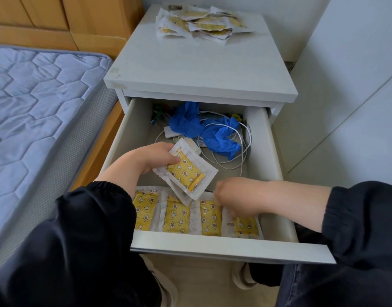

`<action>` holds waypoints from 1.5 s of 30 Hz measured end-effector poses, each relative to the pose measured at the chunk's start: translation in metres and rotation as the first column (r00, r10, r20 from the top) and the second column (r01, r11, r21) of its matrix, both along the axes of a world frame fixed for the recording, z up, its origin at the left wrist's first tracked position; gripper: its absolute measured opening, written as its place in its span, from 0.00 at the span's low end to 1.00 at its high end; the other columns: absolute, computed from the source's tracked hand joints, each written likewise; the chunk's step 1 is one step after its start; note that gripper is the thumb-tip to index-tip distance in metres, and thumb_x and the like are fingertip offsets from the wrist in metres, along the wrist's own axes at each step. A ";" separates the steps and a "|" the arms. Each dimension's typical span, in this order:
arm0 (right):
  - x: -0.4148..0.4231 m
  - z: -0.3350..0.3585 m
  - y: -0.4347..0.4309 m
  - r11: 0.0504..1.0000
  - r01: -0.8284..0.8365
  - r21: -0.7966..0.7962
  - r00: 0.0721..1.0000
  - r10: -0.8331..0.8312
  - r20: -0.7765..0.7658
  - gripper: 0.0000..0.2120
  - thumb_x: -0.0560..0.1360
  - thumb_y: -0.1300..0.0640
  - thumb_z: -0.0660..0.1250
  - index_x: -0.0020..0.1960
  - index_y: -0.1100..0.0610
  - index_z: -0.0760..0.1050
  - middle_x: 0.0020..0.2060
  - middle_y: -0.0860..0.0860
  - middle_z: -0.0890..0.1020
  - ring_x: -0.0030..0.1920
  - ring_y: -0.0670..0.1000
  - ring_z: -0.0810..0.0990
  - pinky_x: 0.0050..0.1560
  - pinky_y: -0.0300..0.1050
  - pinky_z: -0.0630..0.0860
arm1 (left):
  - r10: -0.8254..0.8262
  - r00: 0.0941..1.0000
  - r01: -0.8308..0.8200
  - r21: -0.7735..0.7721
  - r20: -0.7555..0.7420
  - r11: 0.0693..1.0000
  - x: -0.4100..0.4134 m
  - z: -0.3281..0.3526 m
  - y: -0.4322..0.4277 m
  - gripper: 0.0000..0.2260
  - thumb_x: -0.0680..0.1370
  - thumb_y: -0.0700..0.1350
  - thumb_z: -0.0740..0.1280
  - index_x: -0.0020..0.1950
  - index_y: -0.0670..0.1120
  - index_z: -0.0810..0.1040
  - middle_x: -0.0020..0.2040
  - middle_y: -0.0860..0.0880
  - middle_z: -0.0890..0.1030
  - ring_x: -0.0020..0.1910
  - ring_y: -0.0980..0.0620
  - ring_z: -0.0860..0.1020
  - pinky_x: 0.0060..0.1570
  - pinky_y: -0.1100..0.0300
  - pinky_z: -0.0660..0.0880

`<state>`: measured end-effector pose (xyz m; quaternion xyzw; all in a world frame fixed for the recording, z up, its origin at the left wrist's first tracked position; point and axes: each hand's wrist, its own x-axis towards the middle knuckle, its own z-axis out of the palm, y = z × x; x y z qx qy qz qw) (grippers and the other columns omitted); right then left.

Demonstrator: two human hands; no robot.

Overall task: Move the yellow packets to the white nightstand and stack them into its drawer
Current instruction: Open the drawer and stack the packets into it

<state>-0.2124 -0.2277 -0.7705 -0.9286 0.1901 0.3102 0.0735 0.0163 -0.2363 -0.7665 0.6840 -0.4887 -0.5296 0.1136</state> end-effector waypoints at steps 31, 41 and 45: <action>-0.013 0.049 -0.070 0.268 0.593 0.759 0.302 -0.948 0.098 0.13 0.69 0.70 0.71 0.51 0.58 0.76 0.48 0.56 0.83 0.50 0.55 0.83 0.51 0.52 0.80 | -0.561 0.777 0.532 0.178 0.286 0.828 -0.002 -0.013 0.006 0.31 0.71 0.48 0.75 0.72 0.53 0.67 0.66 0.53 0.74 0.66 0.51 0.72 0.66 0.54 0.68; 0.011 0.012 -0.020 0.768 0.584 0.264 0.795 -0.607 0.005 0.12 0.69 0.60 0.74 0.48 0.53 0.73 0.46 0.50 0.79 0.46 0.51 0.79 0.43 0.44 0.77 | -0.758 0.500 0.667 0.372 0.418 0.645 -0.034 -0.039 0.009 0.40 0.66 0.55 0.78 0.73 0.51 0.62 0.69 0.50 0.70 0.67 0.46 0.70 0.65 0.49 0.69; 0.016 0.003 -0.014 0.765 0.596 0.243 0.791 -0.611 -0.018 0.17 0.70 0.62 0.72 0.58 0.56 0.75 0.50 0.53 0.81 0.49 0.53 0.80 0.46 0.45 0.78 | -0.763 0.491 0.676 0.367 0.422 0.638 -0.031 -0.037 0.009 0.41 0.66 0.53 0.78 0.74 0.51 0.61 0.68 0.51 0.70 0.66 0.47 0.70 0.63 0.51 0.69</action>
